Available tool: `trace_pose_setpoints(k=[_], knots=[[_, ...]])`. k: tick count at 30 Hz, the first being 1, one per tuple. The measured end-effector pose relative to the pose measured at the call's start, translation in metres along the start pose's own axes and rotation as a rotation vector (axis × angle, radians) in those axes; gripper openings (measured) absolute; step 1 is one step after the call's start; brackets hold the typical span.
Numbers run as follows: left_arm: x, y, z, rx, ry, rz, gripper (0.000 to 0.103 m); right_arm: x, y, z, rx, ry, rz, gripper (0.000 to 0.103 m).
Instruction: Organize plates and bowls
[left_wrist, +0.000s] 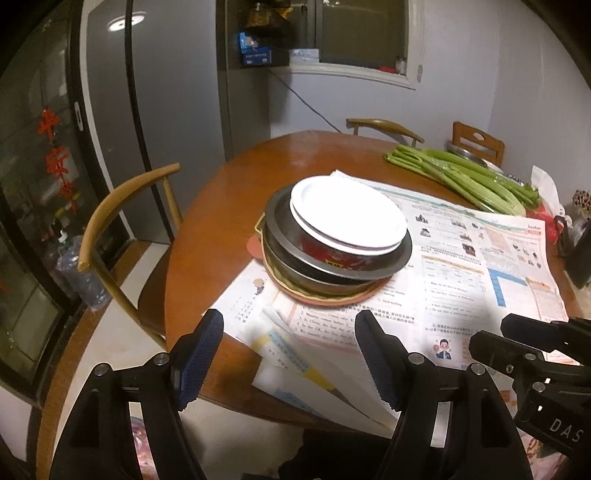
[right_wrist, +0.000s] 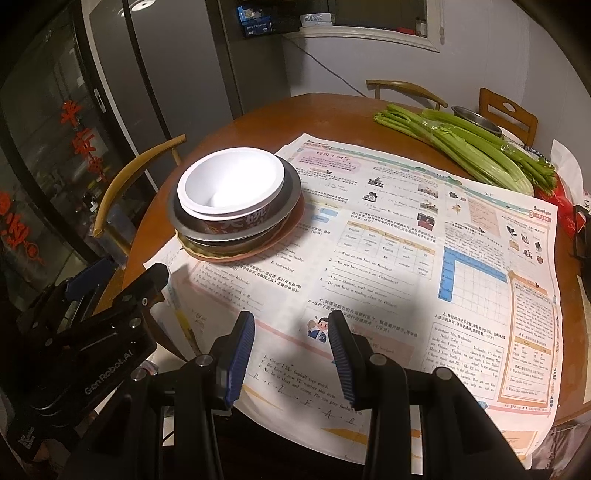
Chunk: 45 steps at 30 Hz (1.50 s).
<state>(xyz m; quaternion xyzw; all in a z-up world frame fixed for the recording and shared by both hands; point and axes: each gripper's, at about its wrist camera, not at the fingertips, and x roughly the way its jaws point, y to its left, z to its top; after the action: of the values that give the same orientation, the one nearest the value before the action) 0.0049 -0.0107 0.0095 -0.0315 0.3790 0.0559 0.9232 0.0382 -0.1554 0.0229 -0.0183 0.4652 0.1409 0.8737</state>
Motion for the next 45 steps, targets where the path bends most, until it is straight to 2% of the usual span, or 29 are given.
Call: trace_pose_setpoints(k=[4,6,10,16,22,29,39,45], knots=[[0.003,0.001,0.000,-0.008,0.015,0.022,0.075,0.001,0.001,0.000,0.000,0.010,0.005,0.041],[0.003,0.005,0.001,-0.031,0.026,0.008,0.075,0.001,0.001,0.001,0.005,0.012,0.004,0.041],[0.000,0.009,0.002,-0.060,0.009,0.033,0.075,0.001,0.000,0.001,0.009,0.014,0.000,0.041],[-0.003,0.005,0.001,-0.045,0.008,0.030,0.075,0.000,0.003,0.001,-0.004,0.017,0.002,0.041],[-0.004,-0.001,-0.004,-0.015,0.029,0.061,0.075,0.001,0.001,0.001,0.007,0.020,-0.012,0.041],[-0.003,0.003,-0.003,-0.027,0.044,0.056,0.075,0.001,-0.001,0.001,0.016,0.016,-0.014,0.041],[0.002,-0.005,-0.007,0.016,0.068,0.051,0.075,0.000,-0.001,0.000,0.014,0.021,-0.008,0.041],[0.004,0.001,-0.006,-0.007,0.075,0.054,0.075,0.001,-0.005,0.000,0.030,0.019,-0.010,0.041]])
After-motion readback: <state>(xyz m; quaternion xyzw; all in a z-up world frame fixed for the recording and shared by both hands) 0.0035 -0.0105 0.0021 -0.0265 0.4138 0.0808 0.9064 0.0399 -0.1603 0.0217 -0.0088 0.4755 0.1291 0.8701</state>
